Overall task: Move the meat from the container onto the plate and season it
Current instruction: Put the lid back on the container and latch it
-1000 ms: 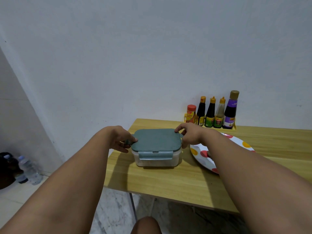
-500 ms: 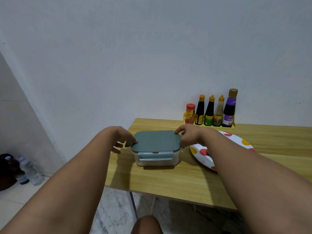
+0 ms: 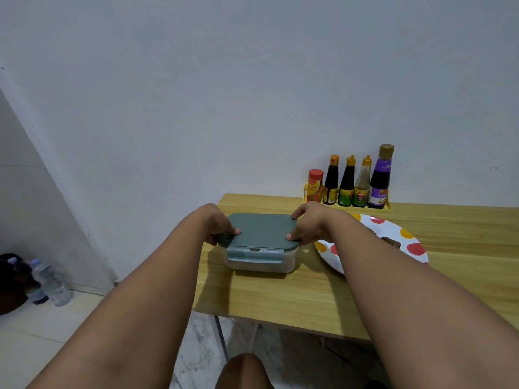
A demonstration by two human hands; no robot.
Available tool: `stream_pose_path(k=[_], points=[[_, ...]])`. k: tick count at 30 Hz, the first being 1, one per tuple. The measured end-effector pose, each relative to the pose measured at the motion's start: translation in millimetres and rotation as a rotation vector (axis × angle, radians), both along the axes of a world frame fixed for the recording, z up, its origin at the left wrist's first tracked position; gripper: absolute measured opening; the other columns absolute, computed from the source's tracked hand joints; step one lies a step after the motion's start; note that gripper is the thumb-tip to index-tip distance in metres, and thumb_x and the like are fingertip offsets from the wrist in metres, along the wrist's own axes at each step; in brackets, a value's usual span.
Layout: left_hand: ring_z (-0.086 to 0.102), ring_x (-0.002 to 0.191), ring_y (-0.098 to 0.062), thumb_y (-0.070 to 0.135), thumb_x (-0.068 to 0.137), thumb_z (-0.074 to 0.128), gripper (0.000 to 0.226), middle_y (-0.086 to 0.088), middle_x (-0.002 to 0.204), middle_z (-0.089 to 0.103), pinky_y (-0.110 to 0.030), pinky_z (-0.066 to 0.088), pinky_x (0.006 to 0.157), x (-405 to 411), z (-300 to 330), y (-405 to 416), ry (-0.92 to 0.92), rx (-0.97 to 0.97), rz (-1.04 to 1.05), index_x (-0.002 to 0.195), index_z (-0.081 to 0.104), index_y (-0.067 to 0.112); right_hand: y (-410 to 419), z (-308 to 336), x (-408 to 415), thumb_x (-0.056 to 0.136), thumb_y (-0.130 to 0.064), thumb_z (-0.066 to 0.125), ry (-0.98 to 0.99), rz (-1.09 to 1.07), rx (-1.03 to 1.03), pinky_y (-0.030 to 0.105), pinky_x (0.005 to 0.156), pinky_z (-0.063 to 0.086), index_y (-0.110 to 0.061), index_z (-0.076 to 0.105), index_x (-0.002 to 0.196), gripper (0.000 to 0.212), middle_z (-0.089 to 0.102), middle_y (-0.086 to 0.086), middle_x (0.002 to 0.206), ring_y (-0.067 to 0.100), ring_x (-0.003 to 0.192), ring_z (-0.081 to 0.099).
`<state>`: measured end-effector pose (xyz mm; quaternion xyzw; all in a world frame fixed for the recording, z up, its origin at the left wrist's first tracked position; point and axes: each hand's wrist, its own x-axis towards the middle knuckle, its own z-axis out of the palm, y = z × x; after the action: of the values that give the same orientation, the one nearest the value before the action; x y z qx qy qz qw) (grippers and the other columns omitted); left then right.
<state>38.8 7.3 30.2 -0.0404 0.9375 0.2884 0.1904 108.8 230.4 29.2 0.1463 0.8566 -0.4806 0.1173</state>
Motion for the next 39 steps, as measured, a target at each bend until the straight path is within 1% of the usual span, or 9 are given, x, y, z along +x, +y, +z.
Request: stream_pose_path(k=[7, 10, 13, 17, 25, 30, 34, 37, 39], points=[[0.066, 0.1, -0.028, 0.045, 0.079, 0.08, 0.064, -0.012, 0.113, 0.065, -0.043, 0.057, 0.091, 2.8, -0.1, 3.8, 0.076, -0.083, -0.161, 0.123, 0.058, 0.005, -0.9, -1.3, 1.0, 0.075, 0.003, 0.081, 0.004, -0.005, -0.017, 0.045, 0.085, 0.059, -0.002, 0.055, 0.127, 0.059, 0.055, 0.01, 0.094, 0.033, 0.093, 0.066], [0.059, 0.111, -0.026, 0.056, 0.054, 0.091, 0.083, -0.004, 0.117, 0.06, -0.045, 0.049, 0.102, 14.0, 2.9, 5.4, -0.037, -0.077, -0.278, 0.119, 0.057, 0.017, -0.3, -3.9, 1.2, 0.074, 0.001, 0.082, 0.007, -0.024, -0.038, 0.043, 0.083, 0.06, -0.003, 0.053, 0.134, 0.067, 0.055, 0.01, 0.096, 0.032, 0.093, 0.067], [0.049, 0.12, -0.022, 0.04, 0.053, 0.097, 0.075, 0.009, 0.114, 0.055, -0.042, 0.039, 0.112, 18.7, 0.8, 9.2, -0.108, -0.034, -0.41, 0.109, 0.049, 0.031, 0.0, -5.6, 1.6, 0.074, -0.001, 0.082, 0.011, -0.031, -0.057, 0.042, 0.082, 0.061, -0.005, 0.05, 0.139, 0.072, 0.056, 0.01, 0.102, 0.032, 0.093, 0.067], [0.051, 0.117, -0.021, 0.042, 0.05, 0.097, 0.086, 0.007, 0.118, 0.055, -0.042, 0.043, 0.108, 20.4, -2.0, 15.0, 0.037, -0.187, -0.415, 0.119, 0.047, 0.027, -1.3, -5.1, 3.0, 0.076, 0.0, 0.081, 0.014, -0.025, -0.068, 0.041, 0.082, 0.061, -0.004, 0.049, 0.141, 0.073, 0.055, 0.012, 0.111, 0.029, 0.09, 0.065], [0.053, 0.119, -0.028, 0.064, 0.044, 0.089, 0.123, -0.006, 0.134, 0.053, -0.042, 0.047, 0.102, 20.0, -18.4, 19.8, 0.194, -0.434, -0.341, 0.144, 0.035, 0.017, -3.9, -4.1, 6.7, 0.078, 0.0, 0.079, 0.013, -0.024, -0.027, 0.043, 0.085, 0.06, -0.001, 0.051, 0.137, 0.065, 0.055, 0.007, 0.092, 0.029, 0.088, 0.066], [0.051, 0.129, -0.032, 0.063, 0.036, 0.093, 0.132, -0.006, 0.14, 0.054, -0.047, 0.04, 0.11, 12.7, -0.8, 24.7, -0.043, -0.563, -0.43, 0.147, 0.039, 0.015, -0.7, -7.8, 10.1, 0.077, -0.002, 0.08, -0.006, -0.025, -0.125, 0.038, 0.076, 0.062, -0.012, 0.05, 0.138, 0.068, 0.056, 0.013, 0.12, 0.033, 0.099, 0.067], [0.042, 0.135, -0.034, 0.066, 0.02, 0.093, 0.151, -0.01, 0.148, 0.044, -0.05, 0.035, 0.113, -4.8, 25.5, 42.5, -0.305, -0.624, -0.447, 0.149, 0.034, 0.016, 21.6, -8.9, 10.2, 0.084, -0.02, 0.077, -0.04, 0.029, -0.144, 0.037, 0.066, 0.06, -0.023, 0.044, 0.142, 0.066, 0.061, 0.015, 0.118, 0.028, 0.088, 0.07], [0.042, 0.138, -0.035, 0.075, 0.03, 0.087, 0.146, -0.01, 0.154, 0.041, -0.051, 0.037, 0.111, -14.9, 47.3, 64.6, -0.088, -0.576, -0.443, 0.153, 0.033, 0.017, 43.5, -10.4, 3.5, 0.088, -0.022, 0.072, -0.006, -0.011, -0.148, 0.042, 0.077, 0.06, -0.023, 0.039, 0.146, 0.066, 0.06, 0.011, 0.123, 0.027, 0.097, 0.068], [0.038, 0.142, -0.033, 0.076, 0.06, 0.075, 0.12, -0.008, 0.158, 0.037, -0.051, 0.034, 0.113, -20.2, 53.6, 84.7, 0.13, -0.532, -0.48, 0.154, 0.033, 0.016, 55.0, -12.7, -4.2, 0.09, -0.019, 0.07, 0.03, -0.074, -0.146, 0.042, 0.081, 0.059, -0.022, 0.037, 0.147, 0.067, 0.058, 0.01, 0.126, 0.026, 0.099, 0.067]])
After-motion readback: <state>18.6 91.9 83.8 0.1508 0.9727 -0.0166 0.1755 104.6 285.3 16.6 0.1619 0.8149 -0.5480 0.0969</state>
